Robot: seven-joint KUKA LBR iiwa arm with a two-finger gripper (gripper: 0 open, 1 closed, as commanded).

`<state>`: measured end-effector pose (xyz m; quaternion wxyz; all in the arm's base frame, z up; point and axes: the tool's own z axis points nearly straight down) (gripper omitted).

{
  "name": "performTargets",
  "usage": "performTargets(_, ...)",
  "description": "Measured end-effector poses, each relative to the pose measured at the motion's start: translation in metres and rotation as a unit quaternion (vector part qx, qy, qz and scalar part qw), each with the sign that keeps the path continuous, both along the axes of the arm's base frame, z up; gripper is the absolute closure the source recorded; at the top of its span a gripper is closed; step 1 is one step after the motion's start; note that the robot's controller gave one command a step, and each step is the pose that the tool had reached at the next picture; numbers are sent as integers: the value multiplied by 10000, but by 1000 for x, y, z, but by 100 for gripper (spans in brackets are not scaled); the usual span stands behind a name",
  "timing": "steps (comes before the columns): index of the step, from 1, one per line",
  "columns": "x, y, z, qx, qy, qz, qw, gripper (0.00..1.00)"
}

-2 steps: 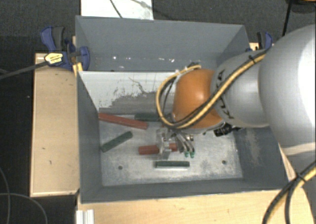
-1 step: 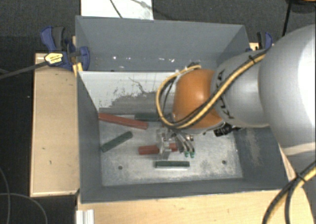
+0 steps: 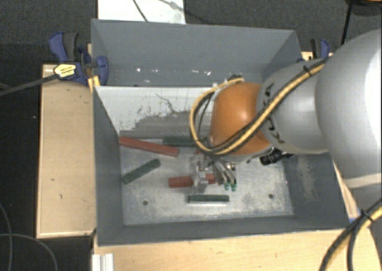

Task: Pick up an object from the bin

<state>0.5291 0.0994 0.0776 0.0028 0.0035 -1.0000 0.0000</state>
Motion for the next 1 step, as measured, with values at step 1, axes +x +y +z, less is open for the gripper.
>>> performTargets(1,-1,0,22,-4,22,-4,10000,100)
